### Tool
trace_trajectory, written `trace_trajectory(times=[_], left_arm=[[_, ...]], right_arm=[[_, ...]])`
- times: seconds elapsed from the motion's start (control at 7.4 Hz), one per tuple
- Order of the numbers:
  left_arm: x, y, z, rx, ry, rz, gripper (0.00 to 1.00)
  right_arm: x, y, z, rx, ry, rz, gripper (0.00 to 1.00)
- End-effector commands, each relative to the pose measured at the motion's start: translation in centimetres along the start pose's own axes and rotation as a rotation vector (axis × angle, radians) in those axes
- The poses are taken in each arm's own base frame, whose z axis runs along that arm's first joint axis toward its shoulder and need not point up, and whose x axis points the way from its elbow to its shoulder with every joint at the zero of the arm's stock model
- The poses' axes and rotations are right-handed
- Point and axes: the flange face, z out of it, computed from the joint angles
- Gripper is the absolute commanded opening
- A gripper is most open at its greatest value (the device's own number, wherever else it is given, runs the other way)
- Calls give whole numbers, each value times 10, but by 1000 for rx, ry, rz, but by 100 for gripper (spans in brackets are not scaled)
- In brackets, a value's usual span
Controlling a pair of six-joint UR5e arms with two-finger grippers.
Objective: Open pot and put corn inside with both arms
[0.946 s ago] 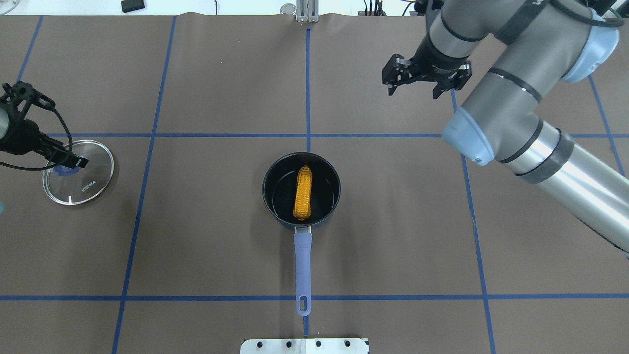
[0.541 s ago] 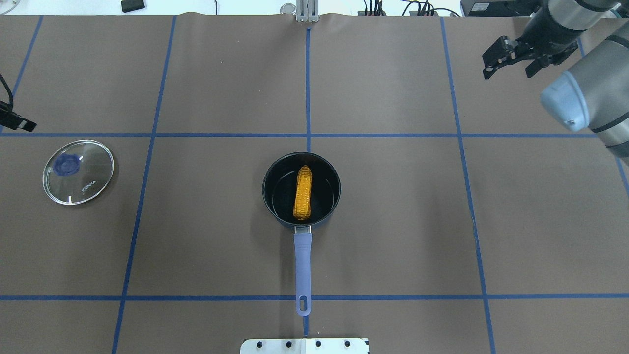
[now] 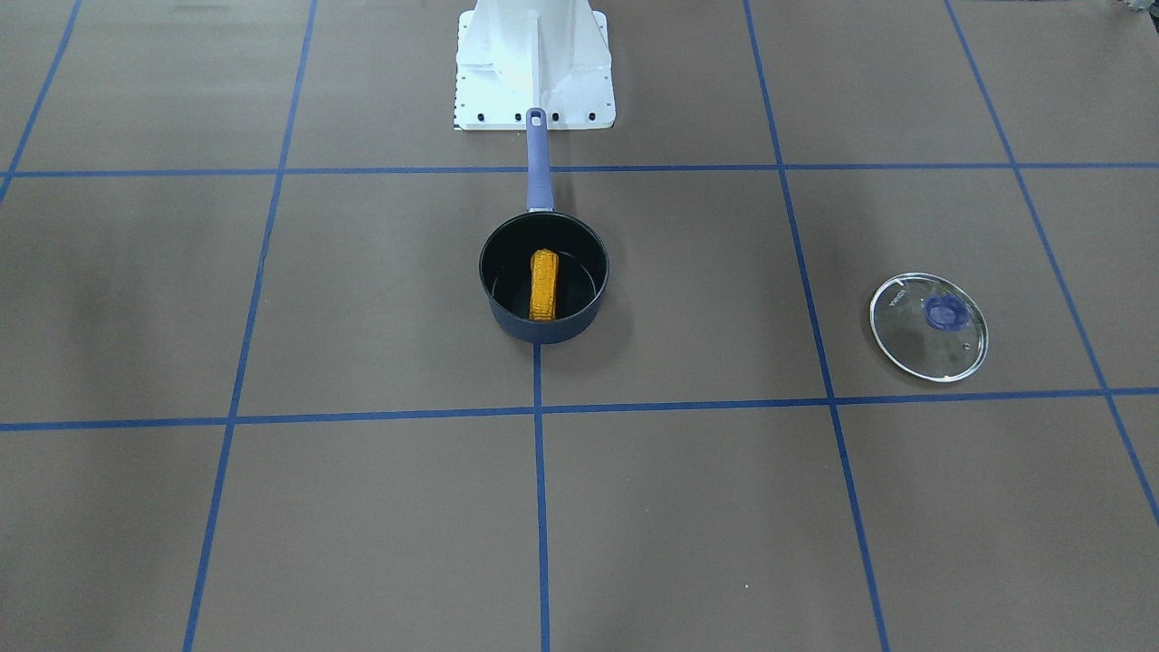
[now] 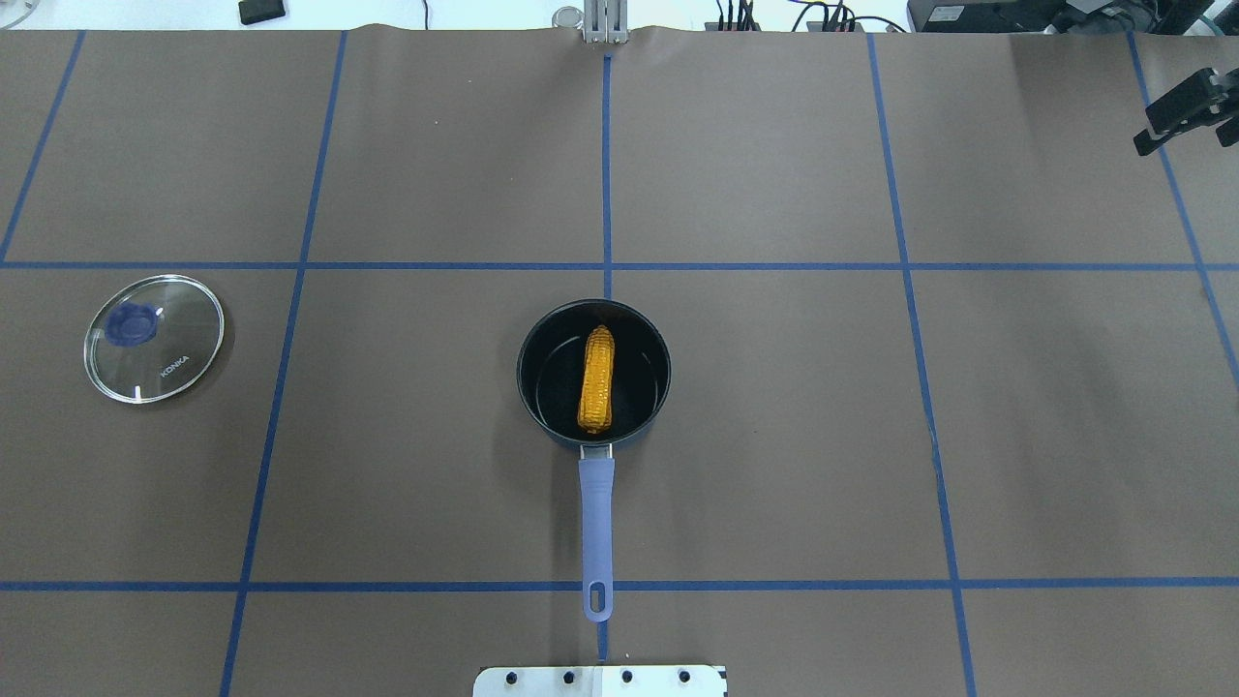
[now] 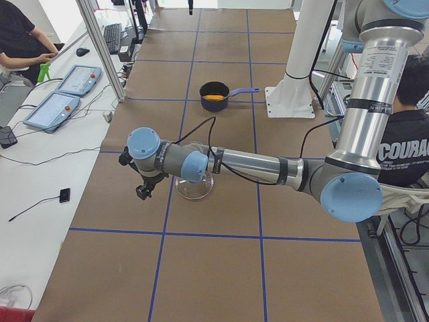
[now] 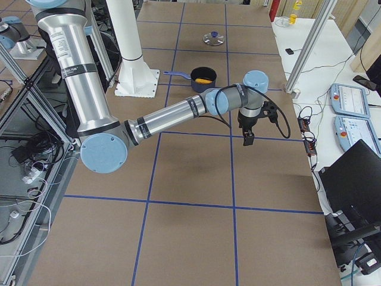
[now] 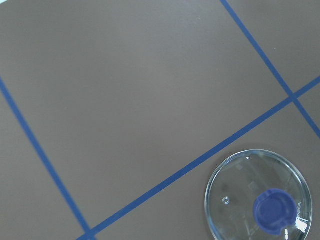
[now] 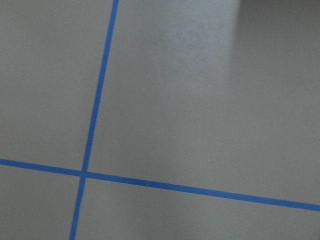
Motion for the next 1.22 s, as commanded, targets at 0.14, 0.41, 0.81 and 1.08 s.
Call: trace_trajectory(times=[0.14, 0.41, 0.81, 1.08], left_arm=[[-30, 20, -19, 7, -3, 21, 97], [-40, 20, -27, 15, -13, 17, 97], [-44, 23, -35, 24, -24, 9, 97], [-49, 27, -48, 44, -34, -4, 97]], right_arm=[[81, 34, -25, 28, 18, -24, 100], [81, 35, -25, 22, -12, -8, 100], [80, 39, -27, 28, -14, -8, 100], [84, 42, -22, 16, -12, 4, 100]])
